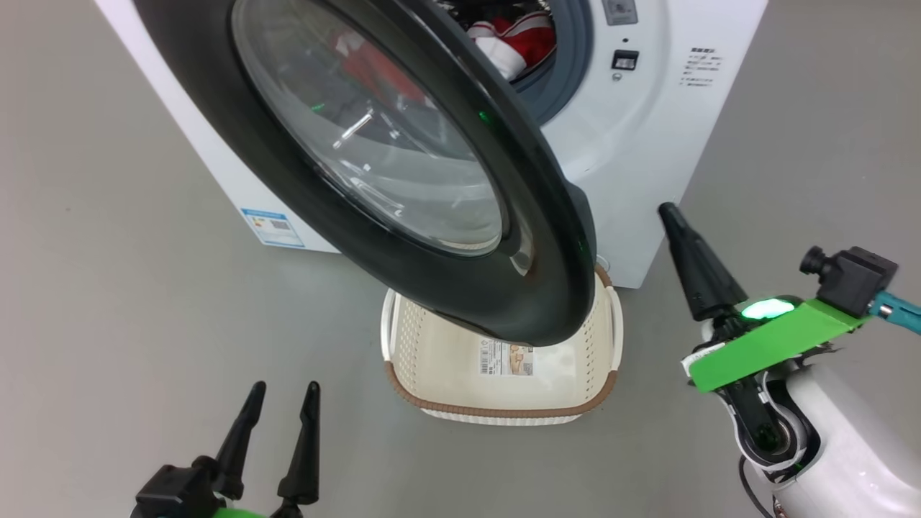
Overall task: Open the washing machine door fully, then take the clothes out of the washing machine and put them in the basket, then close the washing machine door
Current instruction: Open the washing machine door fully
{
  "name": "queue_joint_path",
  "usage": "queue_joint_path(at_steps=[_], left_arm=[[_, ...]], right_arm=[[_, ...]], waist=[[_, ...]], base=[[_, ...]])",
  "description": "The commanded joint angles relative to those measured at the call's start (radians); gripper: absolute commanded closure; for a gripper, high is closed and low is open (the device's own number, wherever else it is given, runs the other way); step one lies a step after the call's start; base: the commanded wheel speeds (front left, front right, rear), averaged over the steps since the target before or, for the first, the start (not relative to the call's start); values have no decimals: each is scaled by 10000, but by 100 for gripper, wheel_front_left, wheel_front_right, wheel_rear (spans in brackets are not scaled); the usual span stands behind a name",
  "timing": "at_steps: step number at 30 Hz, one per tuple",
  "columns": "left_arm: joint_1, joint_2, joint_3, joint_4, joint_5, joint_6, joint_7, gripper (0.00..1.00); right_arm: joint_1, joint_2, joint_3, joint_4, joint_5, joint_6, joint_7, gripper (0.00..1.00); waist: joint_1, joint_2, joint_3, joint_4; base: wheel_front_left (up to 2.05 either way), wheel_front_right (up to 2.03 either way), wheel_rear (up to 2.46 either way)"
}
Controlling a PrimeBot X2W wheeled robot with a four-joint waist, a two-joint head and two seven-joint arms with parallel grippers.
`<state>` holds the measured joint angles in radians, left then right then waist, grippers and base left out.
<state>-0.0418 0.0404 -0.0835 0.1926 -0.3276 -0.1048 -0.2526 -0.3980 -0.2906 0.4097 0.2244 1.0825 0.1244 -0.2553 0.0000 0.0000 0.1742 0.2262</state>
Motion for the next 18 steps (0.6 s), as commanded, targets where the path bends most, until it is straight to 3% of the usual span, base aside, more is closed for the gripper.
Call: queue_joint_path(at_steps=[1,9,18], left_arm=[[-244,98,269,-273,-61,70,-92,0],[-385,98,131,-289,-177,123,-92,0],[-484,98,80,-230,-227,137,-92,0]], right_arm=[[-273,-131,300,-253,288,63,-64,100],[-1189,-992,1990,-497,3284,63,294,100],[-1533,-1184,2296,-571,5019,63,1444,100]], waist=[[0,0,82,83],[0,0,304,202],[0,0,324,264]], base=[[0,0,0],[0,0,0],[0,0,0]])
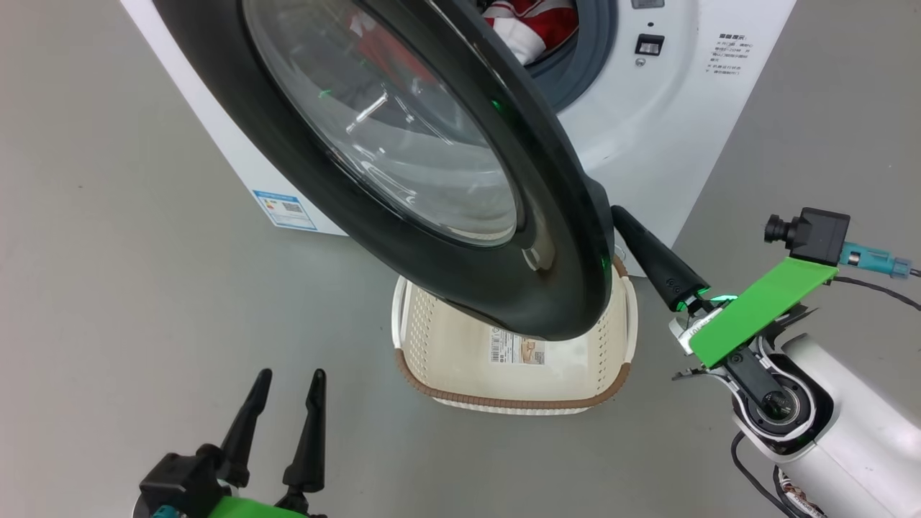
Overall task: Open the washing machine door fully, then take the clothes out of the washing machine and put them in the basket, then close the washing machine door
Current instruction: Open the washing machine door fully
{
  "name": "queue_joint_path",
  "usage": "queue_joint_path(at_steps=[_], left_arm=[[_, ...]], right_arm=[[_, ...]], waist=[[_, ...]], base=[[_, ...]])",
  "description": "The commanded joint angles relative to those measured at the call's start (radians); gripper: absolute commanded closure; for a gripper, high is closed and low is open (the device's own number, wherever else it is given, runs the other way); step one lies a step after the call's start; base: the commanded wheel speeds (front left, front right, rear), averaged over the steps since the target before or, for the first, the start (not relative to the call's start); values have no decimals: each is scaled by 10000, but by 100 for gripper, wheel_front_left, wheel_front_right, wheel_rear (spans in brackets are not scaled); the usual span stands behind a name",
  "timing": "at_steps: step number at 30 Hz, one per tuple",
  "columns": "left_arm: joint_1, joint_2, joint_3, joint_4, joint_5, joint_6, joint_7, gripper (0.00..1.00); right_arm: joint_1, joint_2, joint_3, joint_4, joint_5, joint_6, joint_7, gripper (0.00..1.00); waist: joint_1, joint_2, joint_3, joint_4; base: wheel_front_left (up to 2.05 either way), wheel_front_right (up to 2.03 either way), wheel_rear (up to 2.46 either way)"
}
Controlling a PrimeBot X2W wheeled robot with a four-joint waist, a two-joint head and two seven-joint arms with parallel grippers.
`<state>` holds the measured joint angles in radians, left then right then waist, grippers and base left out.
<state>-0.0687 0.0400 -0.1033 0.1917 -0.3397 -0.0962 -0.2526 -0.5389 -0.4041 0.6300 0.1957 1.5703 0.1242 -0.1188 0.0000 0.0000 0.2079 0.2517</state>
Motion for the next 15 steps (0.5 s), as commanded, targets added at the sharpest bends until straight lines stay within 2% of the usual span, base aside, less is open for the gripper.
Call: queue_joint_path(at_steps=[1,15], left_arm=[[-211,102,278,-217,-110,51,-92,0],[-130,102,311,-243,-120,30,-92,0]], right_arm=[[-115,-50,85,-291,226,65,200,100],[86,352,-501,-293,803,65,1730,100]], waist=[[0,0,-26,14],[0,0,-106,37]], base=[[0,0,0],[0,0,0]])
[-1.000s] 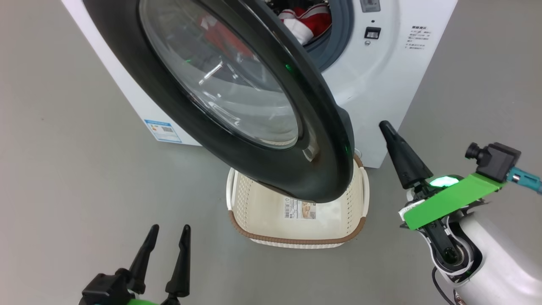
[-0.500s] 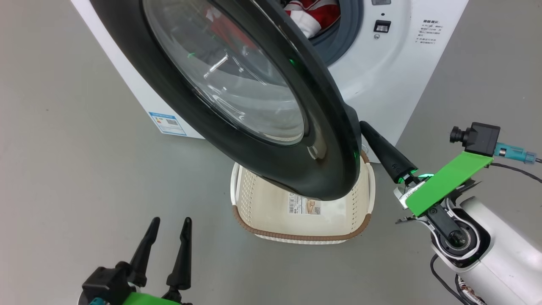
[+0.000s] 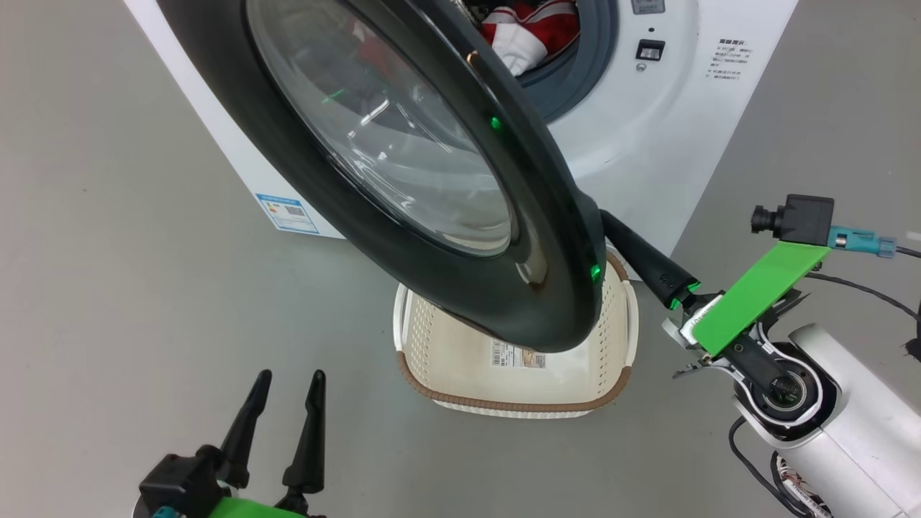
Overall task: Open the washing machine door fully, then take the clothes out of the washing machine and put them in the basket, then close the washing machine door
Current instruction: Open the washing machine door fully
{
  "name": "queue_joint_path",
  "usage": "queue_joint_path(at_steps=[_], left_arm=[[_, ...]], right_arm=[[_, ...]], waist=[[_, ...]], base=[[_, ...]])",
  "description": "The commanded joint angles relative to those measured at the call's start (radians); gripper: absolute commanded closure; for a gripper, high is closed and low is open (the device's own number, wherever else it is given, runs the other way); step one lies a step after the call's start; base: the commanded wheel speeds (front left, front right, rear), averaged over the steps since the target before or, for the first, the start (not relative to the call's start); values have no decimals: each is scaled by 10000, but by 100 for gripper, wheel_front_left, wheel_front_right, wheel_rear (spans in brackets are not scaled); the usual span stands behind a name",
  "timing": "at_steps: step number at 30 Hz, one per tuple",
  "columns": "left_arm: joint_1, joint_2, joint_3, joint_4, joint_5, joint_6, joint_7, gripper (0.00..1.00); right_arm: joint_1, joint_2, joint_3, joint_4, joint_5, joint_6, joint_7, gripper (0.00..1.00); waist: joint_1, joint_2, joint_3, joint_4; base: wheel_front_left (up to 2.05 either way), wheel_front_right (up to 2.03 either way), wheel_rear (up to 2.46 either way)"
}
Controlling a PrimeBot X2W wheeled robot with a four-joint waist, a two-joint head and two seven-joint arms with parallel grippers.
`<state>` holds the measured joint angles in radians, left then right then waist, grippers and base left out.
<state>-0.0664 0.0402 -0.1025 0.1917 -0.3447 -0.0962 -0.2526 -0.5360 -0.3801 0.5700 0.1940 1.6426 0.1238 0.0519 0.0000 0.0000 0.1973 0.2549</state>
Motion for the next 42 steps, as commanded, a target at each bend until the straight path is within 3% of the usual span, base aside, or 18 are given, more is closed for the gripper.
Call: queue_joint_path(at_steps=[1,10,26,42], left_arm=[[-159,100,288,-238,-80,22,-92,0],[-95,100,202,-191,-122,31,-92,0],[339,100,83,-236,-111,110,-92,0],[700,100,202,-297,-120,161,-92,0]], right_arm=[[95,190,49,-285,99,69,326,100],[412,455,-126,-294,2,69,1291,100],[1093,1011,-292,-281,-98,69,2672,100],[1370,1683,-308,-254,-487,69,3264,100]], waist=[[0,0,-9,33],[0,0,-193,277],[0,0,-707,1330],[0,0,-1031,2469]], base=[[0,0,0],[0,0,0],[0,0,0],[0,0,0]])
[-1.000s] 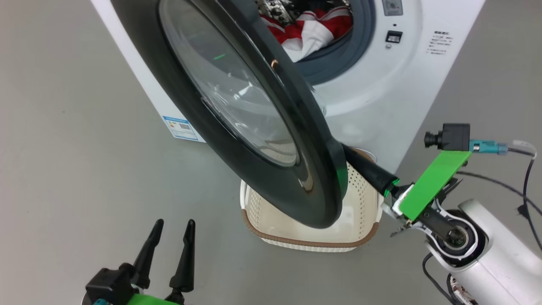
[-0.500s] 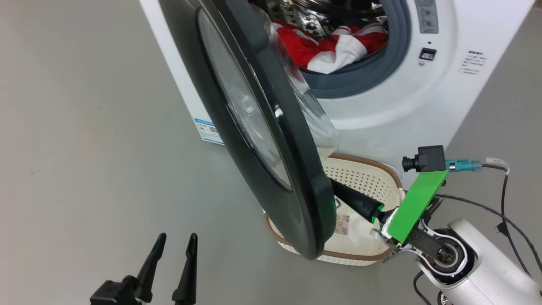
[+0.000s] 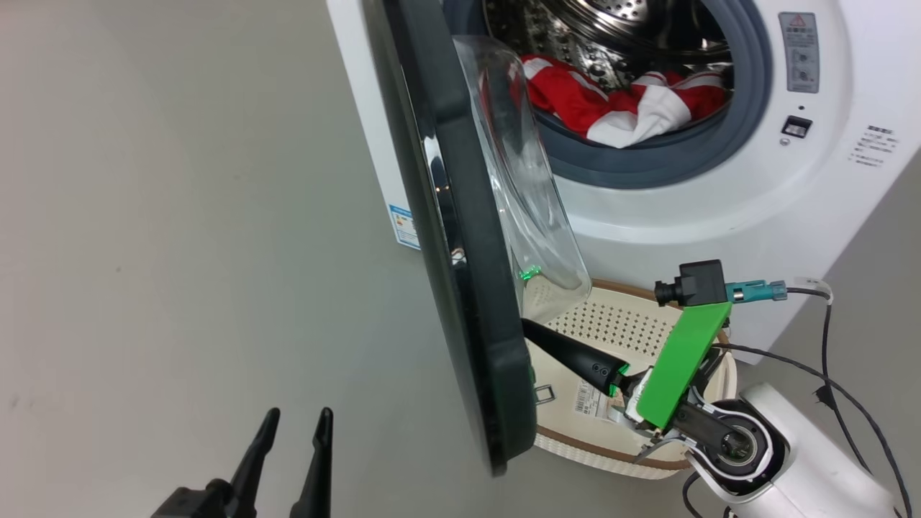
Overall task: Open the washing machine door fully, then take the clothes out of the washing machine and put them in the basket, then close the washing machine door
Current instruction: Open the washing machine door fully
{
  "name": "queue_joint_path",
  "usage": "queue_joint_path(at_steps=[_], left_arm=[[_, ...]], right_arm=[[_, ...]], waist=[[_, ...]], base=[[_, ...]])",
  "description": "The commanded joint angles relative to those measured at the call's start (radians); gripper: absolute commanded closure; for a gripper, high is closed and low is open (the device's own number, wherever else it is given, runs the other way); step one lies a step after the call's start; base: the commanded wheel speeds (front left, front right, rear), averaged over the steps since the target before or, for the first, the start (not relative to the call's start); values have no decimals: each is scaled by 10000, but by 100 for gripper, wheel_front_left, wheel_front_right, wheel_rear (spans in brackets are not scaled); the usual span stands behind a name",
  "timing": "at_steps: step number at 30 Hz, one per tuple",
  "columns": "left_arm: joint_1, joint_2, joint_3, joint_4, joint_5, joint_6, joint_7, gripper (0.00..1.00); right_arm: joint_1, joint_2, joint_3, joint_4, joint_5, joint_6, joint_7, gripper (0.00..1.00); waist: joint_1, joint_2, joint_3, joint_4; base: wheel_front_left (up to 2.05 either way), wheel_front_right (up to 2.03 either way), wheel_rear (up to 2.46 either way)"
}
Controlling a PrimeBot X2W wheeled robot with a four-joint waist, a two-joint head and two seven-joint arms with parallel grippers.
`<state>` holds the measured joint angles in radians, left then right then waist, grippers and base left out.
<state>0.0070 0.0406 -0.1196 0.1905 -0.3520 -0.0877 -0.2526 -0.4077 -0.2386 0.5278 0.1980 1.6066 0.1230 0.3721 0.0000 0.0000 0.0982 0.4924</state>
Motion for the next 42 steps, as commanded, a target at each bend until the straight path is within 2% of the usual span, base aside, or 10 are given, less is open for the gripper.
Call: queue_joint_path(at_steps=[1,20,34,35,36,38,39,40,42], left_arm=[[-13,97,404,-319,-57,96,-92,0],[270,97,829,-867,-222,430,-92,0],[246,97,754,-855,-168,376,-92,0],[236,97,739,-836,-164,365,-92,0],[223,97,722,-816,-160,352,-92,0],[192,97,695,-774,-145,324,-92,0],[175,97,681,-748,-132,307,-92,0],[156,97,668,-720,-118,288,-92,0],[121,97,647,-661,-87,249,-92,0]], right_arm=[[58,303,127,-286,-140,77,109,100],[-346,971,448,-78,-290,77,728,100],[-280,1110,475,-89,-479,77,546,100],[-261,1069,461,-69,-530,77,467,87],[-238,1023,455,-49,-566,77,403,78],[-192,905,440,-3,-655,77,244,67],[-168,844,431,18,-699,77,144,55],[-139,787,413,40,-722,77,43,37],[-72,668,378,85,-759,77,-163,13]], waist=[[0,0,-23,112],[0,0,44,280],[0,0,-19,233],[0,0,-29,226],[0,0,-41,219],[0,0,-70,198],[0,0,-89,186],[0,0,-107,173],[0,0,-150,145]], base=[[0,0,0],[0,0,0],[0,0,0],[0,0,0],[0,0,0],[0,0,0],[0,0,0],[0,0,0],[0,0,0]])
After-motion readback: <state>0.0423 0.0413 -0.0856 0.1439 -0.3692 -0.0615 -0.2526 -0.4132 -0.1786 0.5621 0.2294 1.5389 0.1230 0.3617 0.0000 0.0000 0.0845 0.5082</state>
